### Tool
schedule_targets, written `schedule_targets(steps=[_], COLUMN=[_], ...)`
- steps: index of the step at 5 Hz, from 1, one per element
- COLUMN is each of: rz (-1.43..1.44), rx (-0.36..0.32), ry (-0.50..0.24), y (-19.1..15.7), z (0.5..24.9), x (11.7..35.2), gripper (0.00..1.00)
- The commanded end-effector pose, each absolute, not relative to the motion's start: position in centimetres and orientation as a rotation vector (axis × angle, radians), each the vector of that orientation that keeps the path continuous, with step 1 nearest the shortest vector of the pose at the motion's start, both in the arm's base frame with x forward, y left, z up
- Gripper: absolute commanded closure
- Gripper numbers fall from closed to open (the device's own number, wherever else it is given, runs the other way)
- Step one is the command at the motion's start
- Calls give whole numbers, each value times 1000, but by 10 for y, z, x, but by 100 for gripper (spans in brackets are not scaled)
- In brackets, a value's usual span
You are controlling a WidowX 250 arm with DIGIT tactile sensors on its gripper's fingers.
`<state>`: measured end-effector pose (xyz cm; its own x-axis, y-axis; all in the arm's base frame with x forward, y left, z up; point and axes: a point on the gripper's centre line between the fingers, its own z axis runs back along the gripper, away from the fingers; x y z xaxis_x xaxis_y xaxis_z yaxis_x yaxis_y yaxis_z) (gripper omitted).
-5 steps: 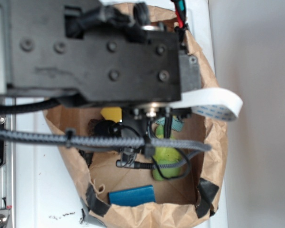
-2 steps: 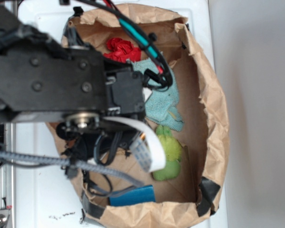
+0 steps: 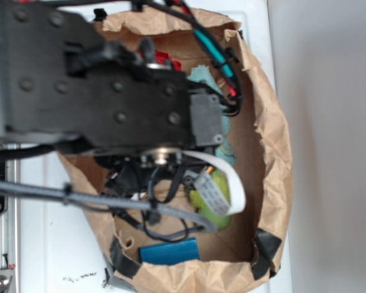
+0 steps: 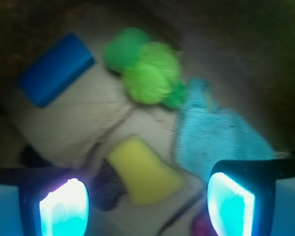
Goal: Grab the green sponge.
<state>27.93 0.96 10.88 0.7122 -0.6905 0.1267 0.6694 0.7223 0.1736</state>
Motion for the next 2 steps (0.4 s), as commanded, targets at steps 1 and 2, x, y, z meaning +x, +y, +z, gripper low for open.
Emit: schedule_targets(steps=[1, 2], rz=[-775, -791], rx=[212, 232], ry=[-217, -215], y=[5, 4], z=[101, 90], x=[296, 298], gripper=[0, 0])
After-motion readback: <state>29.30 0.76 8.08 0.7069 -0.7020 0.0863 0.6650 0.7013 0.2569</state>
